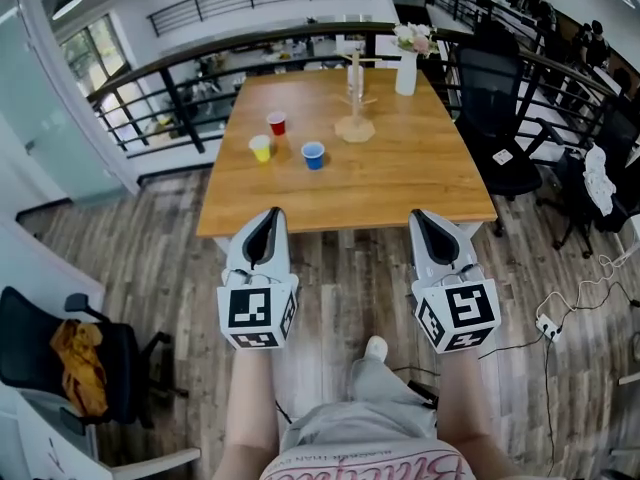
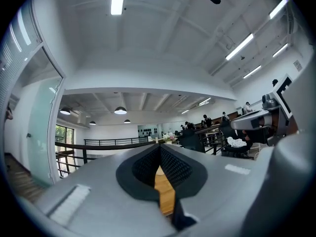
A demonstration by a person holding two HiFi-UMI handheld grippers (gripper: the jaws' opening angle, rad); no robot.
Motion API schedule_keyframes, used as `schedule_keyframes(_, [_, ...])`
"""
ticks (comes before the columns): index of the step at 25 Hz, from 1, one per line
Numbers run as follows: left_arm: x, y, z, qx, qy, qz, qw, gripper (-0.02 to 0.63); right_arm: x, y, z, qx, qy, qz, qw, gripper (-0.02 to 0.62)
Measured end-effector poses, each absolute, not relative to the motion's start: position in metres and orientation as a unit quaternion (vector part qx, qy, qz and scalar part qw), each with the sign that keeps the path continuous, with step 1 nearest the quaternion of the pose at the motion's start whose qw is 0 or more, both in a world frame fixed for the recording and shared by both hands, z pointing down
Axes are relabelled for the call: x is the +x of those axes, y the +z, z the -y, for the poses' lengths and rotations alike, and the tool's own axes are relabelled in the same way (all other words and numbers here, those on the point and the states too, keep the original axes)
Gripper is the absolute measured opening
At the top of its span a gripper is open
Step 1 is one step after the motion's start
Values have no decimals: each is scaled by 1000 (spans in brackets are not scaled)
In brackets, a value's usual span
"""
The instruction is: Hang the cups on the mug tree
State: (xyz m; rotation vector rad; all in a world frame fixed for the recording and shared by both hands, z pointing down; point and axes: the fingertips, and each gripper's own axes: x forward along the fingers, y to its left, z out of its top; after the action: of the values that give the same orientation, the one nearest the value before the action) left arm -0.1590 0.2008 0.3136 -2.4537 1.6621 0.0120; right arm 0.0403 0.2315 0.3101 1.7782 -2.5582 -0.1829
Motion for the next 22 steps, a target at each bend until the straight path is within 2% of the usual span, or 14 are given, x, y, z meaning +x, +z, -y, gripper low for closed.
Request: schedule_keyframes(22, [-97, 313, -6, -793, -15, -605, 62, 11, 98, 308, -20, 511, -43, 858, 33, 2])
